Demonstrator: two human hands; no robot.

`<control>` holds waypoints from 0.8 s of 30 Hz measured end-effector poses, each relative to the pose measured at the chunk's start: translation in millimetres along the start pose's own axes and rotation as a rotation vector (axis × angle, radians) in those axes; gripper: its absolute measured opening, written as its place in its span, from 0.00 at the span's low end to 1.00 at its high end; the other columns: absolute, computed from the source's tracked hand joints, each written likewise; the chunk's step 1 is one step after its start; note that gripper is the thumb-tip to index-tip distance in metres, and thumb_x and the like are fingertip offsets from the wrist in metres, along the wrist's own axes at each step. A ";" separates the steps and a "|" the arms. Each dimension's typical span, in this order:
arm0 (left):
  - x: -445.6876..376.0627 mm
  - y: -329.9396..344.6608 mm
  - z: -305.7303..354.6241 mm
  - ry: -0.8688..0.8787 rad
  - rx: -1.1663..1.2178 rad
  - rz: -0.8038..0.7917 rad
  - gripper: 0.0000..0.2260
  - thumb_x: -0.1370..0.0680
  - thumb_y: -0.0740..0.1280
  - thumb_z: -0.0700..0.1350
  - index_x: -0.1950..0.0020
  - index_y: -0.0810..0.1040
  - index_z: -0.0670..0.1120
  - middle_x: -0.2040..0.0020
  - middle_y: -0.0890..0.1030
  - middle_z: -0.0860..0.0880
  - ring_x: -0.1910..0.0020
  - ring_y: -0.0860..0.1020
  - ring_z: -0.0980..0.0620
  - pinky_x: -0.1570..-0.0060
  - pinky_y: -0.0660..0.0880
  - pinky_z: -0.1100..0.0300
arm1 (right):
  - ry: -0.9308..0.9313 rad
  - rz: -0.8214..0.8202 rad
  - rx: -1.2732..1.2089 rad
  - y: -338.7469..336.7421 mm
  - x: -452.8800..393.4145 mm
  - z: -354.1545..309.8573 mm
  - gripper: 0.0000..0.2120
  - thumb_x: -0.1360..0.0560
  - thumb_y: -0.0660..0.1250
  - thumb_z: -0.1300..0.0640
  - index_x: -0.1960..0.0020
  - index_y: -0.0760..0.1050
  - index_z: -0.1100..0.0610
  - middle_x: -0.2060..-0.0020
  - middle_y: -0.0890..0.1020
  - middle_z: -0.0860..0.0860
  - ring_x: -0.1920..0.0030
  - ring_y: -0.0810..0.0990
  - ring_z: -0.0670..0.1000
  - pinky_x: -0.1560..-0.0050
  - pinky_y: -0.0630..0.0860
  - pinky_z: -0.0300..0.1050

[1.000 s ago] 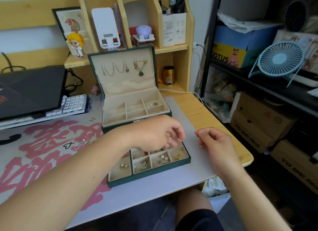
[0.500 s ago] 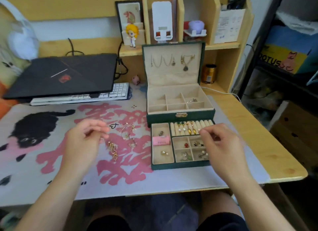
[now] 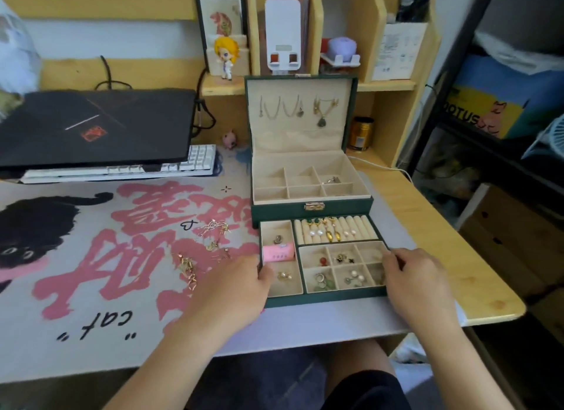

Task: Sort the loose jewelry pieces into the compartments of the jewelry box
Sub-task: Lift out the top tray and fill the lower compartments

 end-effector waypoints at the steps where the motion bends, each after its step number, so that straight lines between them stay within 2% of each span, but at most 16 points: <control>1: -1.1 0.4 0.9 0.026 -0.122 0.053 0.16 0.16 0.53 0.56 0.57 0.71 0.50 0.63 0.80 0.51 0.65 0.81 0.48 0.65 0.78 0.53 | -0.001 0.004 0.007 0.0 0.7 0.9 0.14 0.19 0.61 0.56 0.60 0.79 0.59 0.65 0.74 0.52 0.62 0.74 0.56 0.58 0.75 0.56; 3: 2.9 0.9 2.9 0.074 -0.281 0.189 0.15 0.15 0.52 0.54 0.58 0.68 0.50 0.67 0.73 0.52 0.68 0.74 0.49 0.68 0.68 0.54 | -0.016 0.026 0.018 -0.7 3.8 1.2 0.14 0.18 0.60 0.56 0.58 0.79 0.61 0.64 0.74 0.52 0.63 0.74 0.57 0.59 0.76 0.56; 5: 14.6 -1.5 6.3 0.133 -0.312 0.323 0.13 0.16 0.55 0.52 0.59 0.66 0.51 0.72 0.67 0.52 0.74 0.67 0.51 0.74 0.59 0.56 | -0.040 0.058 -0.006 -3.3 9.9 -0.1 0.13 0.19 0.60 0.58 0.55 0.80 0.62 0.63 0.74 0.53 0.64 0.74 0.58 0.60 0.75 0.55; 7: 21.9 -1.7 5.2 0.197 -0.292 0.370 0.13 0.19 0.61 0.49 0.63 0.67 0.50 0.77 0.60 0.54 0.79 0.58 0.54 0.77 0.49 0.61 | -0.053 0.061 -0.059 -4.4 15.7 0.1 0.11 0.18 0.60 0.60 0.52 0.80 0.62 0.61 0.74 0.53 0.63 0.74 0.57 0.60 0.74 0.54; 9: 29.9 -6.9 3.7 0.235 -0.254 0.413 0.14 0.21 0.62 0.47 0.65 0.64 0.49 0.77 0.56 0.56 0.81 0.55 0.53 0.77 0.45 0.64 | -0.057 0.053 -0.100 -5.3 20.4 0.7 0.11 0.18 0.60 0.60 0.50 0.80 0.61 0.59 0.75 0.53 0.62 0.74 0.56 0.59 0.73 0.52; 13: 37.3 -9.1 7.0 0.267 -0.201 0.388 0.13 0.20 0.56 0.49 0.64 0.61 0.51 0.77 0.58 0.56 0.81 0.59 0.52 0.77 0.48 0.63 | -0.051 0.038 -0.139 -6.3 22.9 2.0 0.11 0.18 0.60 0.59 0.49 0.80 0.62 0.59 0.75 0.52 0.61 0.74 0.54 0.60 0.70 0.49; 16: 33.7 -8.1 1.4 0.247 -0.193 0.394 0.14 0.19 0.56 0.50 0.65 0.61 0.51 0.77 0.58 0.57 0.81 0.58 0.55 0.79 0.49 0.64 | -0.032 -0.001 -0.170 -5.2 22.8 2.6 0.11 0.18 0.60 0.59 0.48 0.81 0.61 0.59 0.75 0.51 0.61 0.73 0.50 0.60 0.68 0.48; 18: 29.9 -8.2 -7.6 0.209 -0.194 0.385 0.16 0.17 0.57 0.50 0.65 0.62 0.50 0.77 0.64 0.55 0.80 0.66 0.55 0.80 0.59 0.59 | -0.014 -0.028 -0.206 -4.3 23.5 -0.4 0.12 0.17 0.60 0.58 0.48 0.81 0.59 0.59 0.75 0.50 0.59 0.74 0.46 0.60 0.66 0.46; 19: 28.0 -9.6 -14.2 0.163 -0.188 0.354 0.16 0.16 0.56 0.50 0.64 0.64 0.50 0.75 0.69 0.53 0.76 0.70 0.54 0.77 0.66 0.55 | -0.011 -0.035 -0.230 -4.0 24.0 -3.4 0.11 0.18 0.60 0.57 0.49 0.81 0.59 0.59 0.75 0.49 0.58 0.74 0.45 0.60 0.66 0.45; 20: 28.5 -16.1 -20.4 0.119 -0.184 0.343 0.16 0.16 0.56 0.51 0.63 0.66 0.49 0.73 0.71 0.52 0.72 0.73 0.52 0.73 0.68 0.54 | -0.015 -0.039 -0.254 -3.7 24.4 -9.2 0.11 0.18 0.61 0.57 0.49 0.82 0.58 0.59 0.76 0.49 0.58 0.75 0.46 0.60 0.66 0.44; 24: 38.6 -59.4 -48.7 -0.004 -0.208 0.347 0.17 0.15 0.56 0.51 0.63 0.67 0.50 0.67 0.75 0.52 0.67 0.74 0.54 0.72 0.63 0.58 | -0.085 -0.065 -0.348 3.8 30.3 -52.8 0.10 0.20 0.64 0.55 0.54 0.82 0.56 0.62 0.77 0.49 0.58 0.76 0.48 0.58 0.71 0.49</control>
Point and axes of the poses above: each hand's wrist, its own x-axis away from the middle knuckle, its own y-axis out of the palm, z = x × y, the point moved 7 cm from there along -x, towards the middle knuckle
